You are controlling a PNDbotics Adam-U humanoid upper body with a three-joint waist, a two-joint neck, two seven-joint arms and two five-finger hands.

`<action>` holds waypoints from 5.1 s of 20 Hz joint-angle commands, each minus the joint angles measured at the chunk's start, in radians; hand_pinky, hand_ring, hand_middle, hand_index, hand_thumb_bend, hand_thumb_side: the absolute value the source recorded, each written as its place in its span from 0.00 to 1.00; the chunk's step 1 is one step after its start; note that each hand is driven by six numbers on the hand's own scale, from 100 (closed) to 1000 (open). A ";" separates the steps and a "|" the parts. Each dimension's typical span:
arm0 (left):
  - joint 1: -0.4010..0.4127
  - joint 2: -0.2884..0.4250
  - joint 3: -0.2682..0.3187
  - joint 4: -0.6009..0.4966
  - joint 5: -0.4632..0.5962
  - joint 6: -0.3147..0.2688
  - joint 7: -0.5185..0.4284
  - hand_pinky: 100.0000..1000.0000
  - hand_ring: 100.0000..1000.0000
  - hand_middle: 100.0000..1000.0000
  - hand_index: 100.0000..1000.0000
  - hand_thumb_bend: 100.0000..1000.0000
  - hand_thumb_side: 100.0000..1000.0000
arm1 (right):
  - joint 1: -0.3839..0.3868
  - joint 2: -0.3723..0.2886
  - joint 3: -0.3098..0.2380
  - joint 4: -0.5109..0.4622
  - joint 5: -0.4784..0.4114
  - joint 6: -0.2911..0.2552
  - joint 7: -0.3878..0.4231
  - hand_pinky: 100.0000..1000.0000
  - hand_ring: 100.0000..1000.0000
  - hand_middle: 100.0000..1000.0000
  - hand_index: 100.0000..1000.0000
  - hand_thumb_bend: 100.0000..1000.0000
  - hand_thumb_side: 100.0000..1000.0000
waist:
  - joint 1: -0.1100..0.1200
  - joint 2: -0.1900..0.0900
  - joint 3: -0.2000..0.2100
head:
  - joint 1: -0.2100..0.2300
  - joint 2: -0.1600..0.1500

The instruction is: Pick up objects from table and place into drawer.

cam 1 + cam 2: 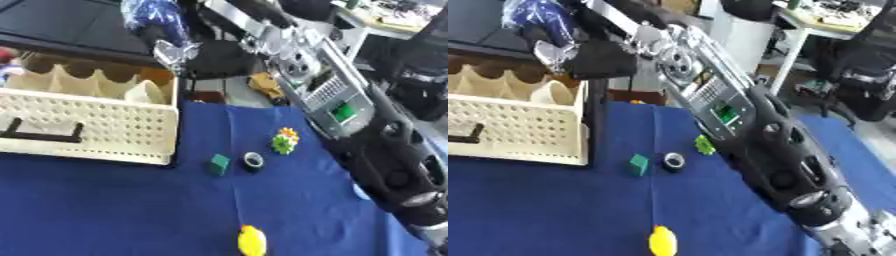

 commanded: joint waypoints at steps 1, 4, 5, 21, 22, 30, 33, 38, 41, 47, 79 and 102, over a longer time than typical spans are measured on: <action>-0.015 -0.003 -0.004 -0.013 -0.003 0.002 -0.008 0.53 0.73 0.72 0.85 0.00 1.00 | -0.028 -0.007 -0.009 0.017 0.013 -0.016 -0.002 0.46 0.60 0.03 0.47 0.00 0.60 | 0.006 -0.017 0.007 | -0.018 -0.022; -0.019 -0.008 -0.004 -0.013 -0.006 0.000 -0.010 0.53 0.73 0.72 0.85 0.00 1.00 | -0.029 -0.007 -0.008 0.021 0.020 -0.028 -0.007 0.45 0.60 0.03 0.47 0.00 0.60 | 0.003 -0.007 0.014 | -0.029 -0.034; -0.021 -0.010 -0.005 -0.013 -0.007 0.001 -0.011 0.53 0.73 0.72 0.85 0.00 1.00 | -0.029 -0.008 -0.008 0.021 0.021 -0.031 -0.010 0.45 0.61 0.03 0.47 0.00 0.60 | 0.002 -0.004 0.017 | -0.032 -0.039; -0.027 -0.040 -0.017 -0.013 -0.016 0.015 -0.033 0.52 0.73 0.72 0.85 0.00 1.00 | -0.051 0.017 -0.021 0.066 0.014 -0.028 -0.049 0.46 0.61 0.02 0.47 0.00 0.61 | -0.012 0.021 0.054 | -0.076 -0.080; -0.028 -0.041 -0.017 -0.013 -0.016 0.016 -0.034 0.52 0.73 0.72 0.85 0.00 1.00 | -0.050 0.016 -0.022 0.067 0.014 -0.029 -0.055 0.45 0.61 0.02 0.47 0.00 0.60 | -0.013 0.022 0.054 | -0.077 -0.083; -0.033 -0.051 -0.019 -0.013 -0.021 0.021 -0.042 0.52 0.73 0.72 0.85 0.00 1.00 | -0.052 0.026 -0.024 0.093 0.030 -0.032 -0.084 0.47 0.64 0.05 0.50 0.00 0.62 | -0.015 0.035 0.057 | -0.089 -0.101; -0.032 -0.053 -0.019 -0.013 -0.023 0.023 -0.043 0.52 0.73 0.72 0.85 0.00 1.00 | -0.051 0.029 -0.024 0.103 0.033 -0.034 -0.086 0.50 0.71 0.15 0.57 0.00 0.66 | -0.016 0.035 0.057 | -0.078 -0.107; -0.029 -0.054 -0.019 -0.013 -0.024 0.027 -0.046 0.52 0.73 0.72 0.85 0.00 1.00 | -0.051 0.031 -0.029 0.107 0.035 -0.037 -0.092 0.52 0.74 0.23 0.68 0.00 0.70 | -0.018 0.034 0.051 | -0.070 -0.095; -0.029 -0.055 -0.019 -0.013 -0.026 0.030 -0.048 0.52 0.73 0.72 0.85 0.00 1.00 | -0.051 0.031 -0.028 0.108 0.036 -0.040 -0.087 0.55 0.78 0.30 0.75 0.11 0.72 | -0.020 0.036 0.049 | -0.070 -0.092; -0.030 -0.057 -0.019 -0.013 -0.025 0.034 -0.048 0.52 0.73 0.72 0.85 0.00 1.00 | -0.051 0.031 -0.030 0.107 0.044 -0.042 -0.080 0.57 0.82 0.40 0.82 0.28 0.73 | -0.021 0.036 0.044 | -0.071 -0.088; 0.010 -0.041 0.009 -0.013 -0.009 0.034 -0.018 0.52 0.73 0.73 0.85 0.00 1.00 | 0.187 -0.262 -0.266 -0.366 -0.407 0.142 -0.334 0.56 0.81 0.40 0.73 0.31 0.72 | 0.022 -0.023 -0.034 | -0.013 0.021; -0.008 0.385 0.078 -0.013 -0.280 -0.047 -0.182 0.30 0.50 0.67 0.86 0.00 0.80 | 0.667 -0.254 -0.476 -0.378 -0.624 -0.312 -0.614 0.48 0.72 0.41 0.70 0.00 0.91 | 0.172 -0.143 -0.182 | 0.263 0.191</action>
